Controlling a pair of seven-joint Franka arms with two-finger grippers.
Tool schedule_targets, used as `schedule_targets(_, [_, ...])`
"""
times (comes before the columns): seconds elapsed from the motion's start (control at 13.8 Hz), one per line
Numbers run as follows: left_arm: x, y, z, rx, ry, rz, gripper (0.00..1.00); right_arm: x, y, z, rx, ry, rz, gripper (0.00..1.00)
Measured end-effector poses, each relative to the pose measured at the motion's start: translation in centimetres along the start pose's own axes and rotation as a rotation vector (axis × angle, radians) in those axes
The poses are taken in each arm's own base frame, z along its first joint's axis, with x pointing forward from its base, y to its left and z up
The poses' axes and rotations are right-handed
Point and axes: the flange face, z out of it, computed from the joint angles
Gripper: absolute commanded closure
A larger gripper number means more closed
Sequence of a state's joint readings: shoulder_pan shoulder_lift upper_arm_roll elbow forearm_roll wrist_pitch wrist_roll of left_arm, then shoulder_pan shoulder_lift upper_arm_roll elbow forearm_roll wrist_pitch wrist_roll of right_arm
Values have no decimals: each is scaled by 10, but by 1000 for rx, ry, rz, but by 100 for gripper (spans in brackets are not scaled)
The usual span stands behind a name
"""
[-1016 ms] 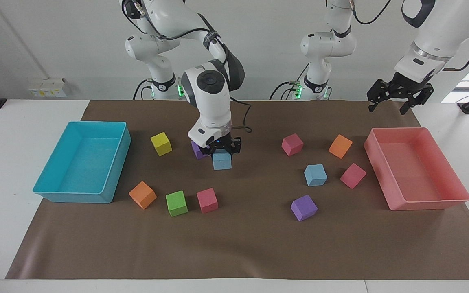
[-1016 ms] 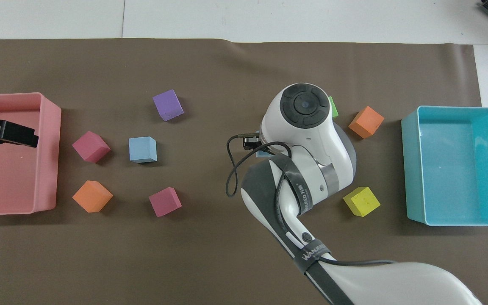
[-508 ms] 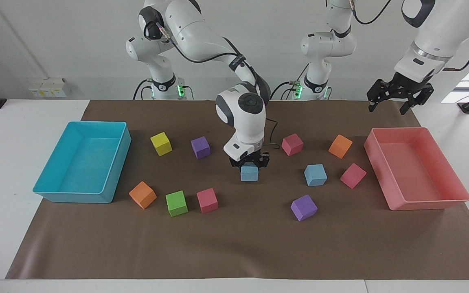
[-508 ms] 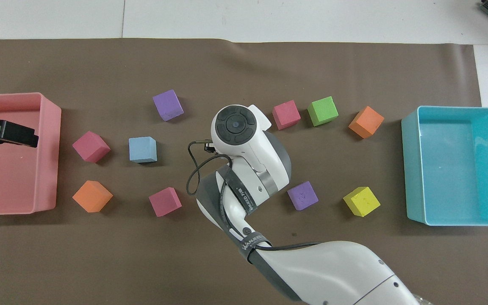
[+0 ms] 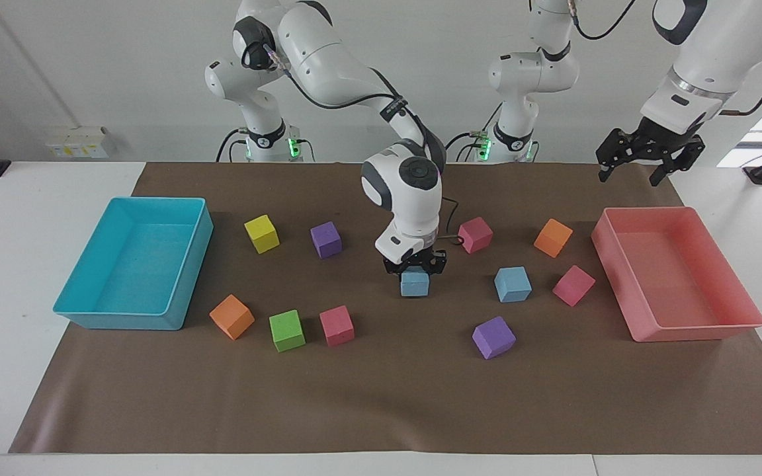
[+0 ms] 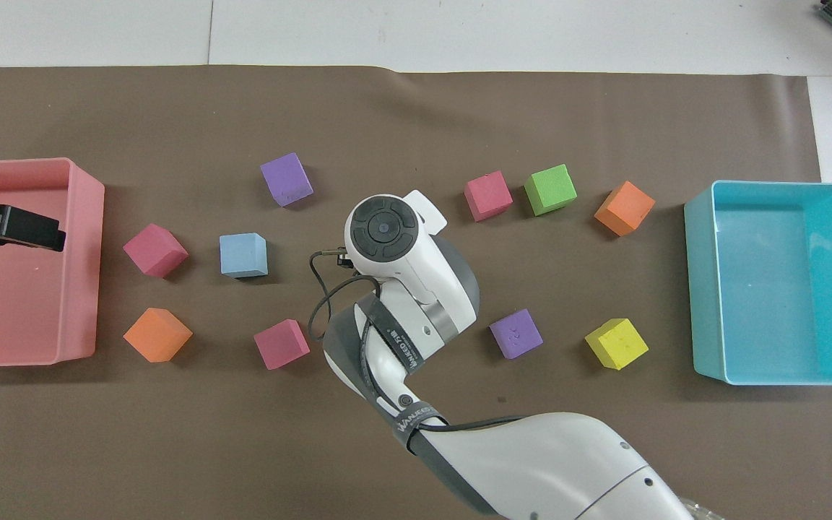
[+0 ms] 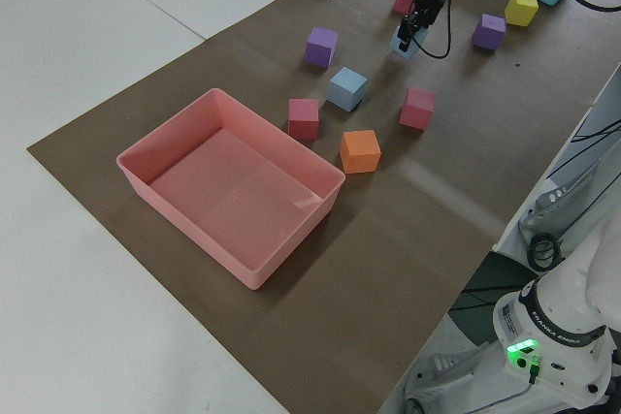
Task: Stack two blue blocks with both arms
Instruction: 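Carry the light-blue cube with the right gripper to the table center, then set the light-blue cube down and lift the right gripper away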
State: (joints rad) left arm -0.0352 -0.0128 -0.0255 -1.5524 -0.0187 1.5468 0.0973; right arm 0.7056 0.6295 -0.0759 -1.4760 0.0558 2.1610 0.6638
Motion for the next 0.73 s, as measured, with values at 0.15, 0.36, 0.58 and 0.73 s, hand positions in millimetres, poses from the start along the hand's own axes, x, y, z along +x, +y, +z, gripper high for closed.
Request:
schedule_targets(0.15, [0, 0, 0, 0, 0, 0, 0, -6, -3, 7, -7, -9, -7, 100])
schedule_targets(0.36, [0, 0, 0, 0, 0, 0, 0, -5, 1, 10, -12, -13, -1, 100])
schedule_targets(0.58, [0, 0, 0, 0, 0, 0, 0, -5, 2, 12, -16, -16, 16, 100])
schedule_targets(0.73, [0, 0, 0, 0, 0, 0, 0, -6, 3, 14, -19, -18, 16, 100])
